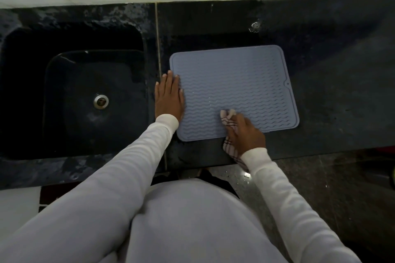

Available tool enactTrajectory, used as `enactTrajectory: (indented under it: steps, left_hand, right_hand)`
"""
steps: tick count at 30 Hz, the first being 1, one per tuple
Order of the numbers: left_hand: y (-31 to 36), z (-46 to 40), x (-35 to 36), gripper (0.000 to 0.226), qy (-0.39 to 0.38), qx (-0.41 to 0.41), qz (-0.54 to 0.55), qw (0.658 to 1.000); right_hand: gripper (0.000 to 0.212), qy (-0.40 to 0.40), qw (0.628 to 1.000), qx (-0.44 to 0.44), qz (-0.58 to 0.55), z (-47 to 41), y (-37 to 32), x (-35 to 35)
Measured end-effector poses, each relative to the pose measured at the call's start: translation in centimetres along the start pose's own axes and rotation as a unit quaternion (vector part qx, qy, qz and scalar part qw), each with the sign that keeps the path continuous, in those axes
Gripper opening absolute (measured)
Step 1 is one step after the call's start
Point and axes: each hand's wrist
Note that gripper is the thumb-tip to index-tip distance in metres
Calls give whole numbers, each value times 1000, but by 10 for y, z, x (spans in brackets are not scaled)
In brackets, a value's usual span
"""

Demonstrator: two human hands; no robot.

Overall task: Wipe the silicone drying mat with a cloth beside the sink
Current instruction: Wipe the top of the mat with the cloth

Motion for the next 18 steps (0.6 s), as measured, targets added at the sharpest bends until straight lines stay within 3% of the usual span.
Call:
enactTrajectory:
  steps: [11,18]
  left_hand:
    - [1,0,1,53,0,2,-7,1000]
    - [2,0,0,53,3,-2,-1,1000]
  right_hand:
    - [52,25,983,171,60,-38,148,-53]
    - [52,24,981,182,62,-43,149,-46]
Point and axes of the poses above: each hand's wrist, its own z-axis away from the middle knuckle, its own x-axis out of the palm, y = z × x, and after that the axes turned 11 degrees about y, right-handed
